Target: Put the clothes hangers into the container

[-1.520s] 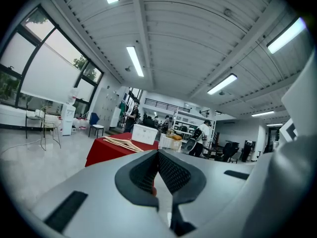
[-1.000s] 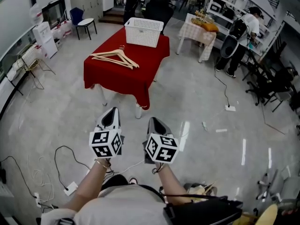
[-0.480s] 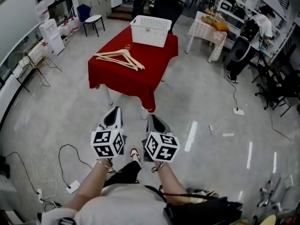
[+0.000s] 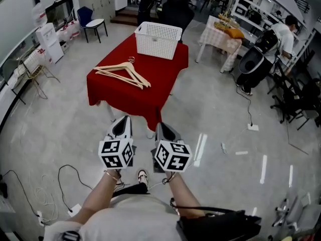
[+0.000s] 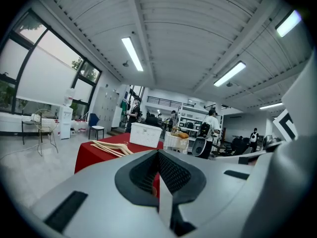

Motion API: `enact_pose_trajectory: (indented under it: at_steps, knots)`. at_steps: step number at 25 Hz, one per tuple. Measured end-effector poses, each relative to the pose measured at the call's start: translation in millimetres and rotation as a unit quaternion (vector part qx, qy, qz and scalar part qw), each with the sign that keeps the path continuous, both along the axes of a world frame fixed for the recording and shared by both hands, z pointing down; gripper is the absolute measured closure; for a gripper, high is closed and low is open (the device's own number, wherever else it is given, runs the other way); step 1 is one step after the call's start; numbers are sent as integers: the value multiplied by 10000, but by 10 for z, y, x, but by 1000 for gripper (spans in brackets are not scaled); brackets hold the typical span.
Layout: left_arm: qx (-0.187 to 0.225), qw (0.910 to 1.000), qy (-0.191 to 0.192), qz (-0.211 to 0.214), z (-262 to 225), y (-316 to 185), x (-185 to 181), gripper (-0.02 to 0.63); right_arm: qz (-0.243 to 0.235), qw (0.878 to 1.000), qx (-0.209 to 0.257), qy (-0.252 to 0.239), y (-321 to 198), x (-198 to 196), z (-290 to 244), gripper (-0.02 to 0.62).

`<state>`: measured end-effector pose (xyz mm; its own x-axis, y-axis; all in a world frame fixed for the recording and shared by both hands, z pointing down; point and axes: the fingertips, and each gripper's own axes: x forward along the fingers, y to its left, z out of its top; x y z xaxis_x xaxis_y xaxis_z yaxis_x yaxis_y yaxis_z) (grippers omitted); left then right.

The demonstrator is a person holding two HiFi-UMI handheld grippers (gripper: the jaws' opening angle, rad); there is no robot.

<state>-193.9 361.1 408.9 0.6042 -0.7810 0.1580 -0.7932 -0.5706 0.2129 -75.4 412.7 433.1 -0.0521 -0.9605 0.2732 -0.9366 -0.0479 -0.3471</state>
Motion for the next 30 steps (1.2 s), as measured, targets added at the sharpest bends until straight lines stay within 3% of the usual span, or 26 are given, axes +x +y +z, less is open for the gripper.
enact_pose_trajectory:
  at_steps: [11,21,30]
  knots:
    - [-76,9998,93,-138,11,-1123,249,604,121,9998,-58,127,-1031,413,-36,578]
    - [-294,9992,99,240,178,-1734,554,604,72,9996,-270,100,-1670,607,103,578]
    - [-301,9991,166,263,181,-2116,615,604,245,9989,-374,107,-1955,780,169,578]
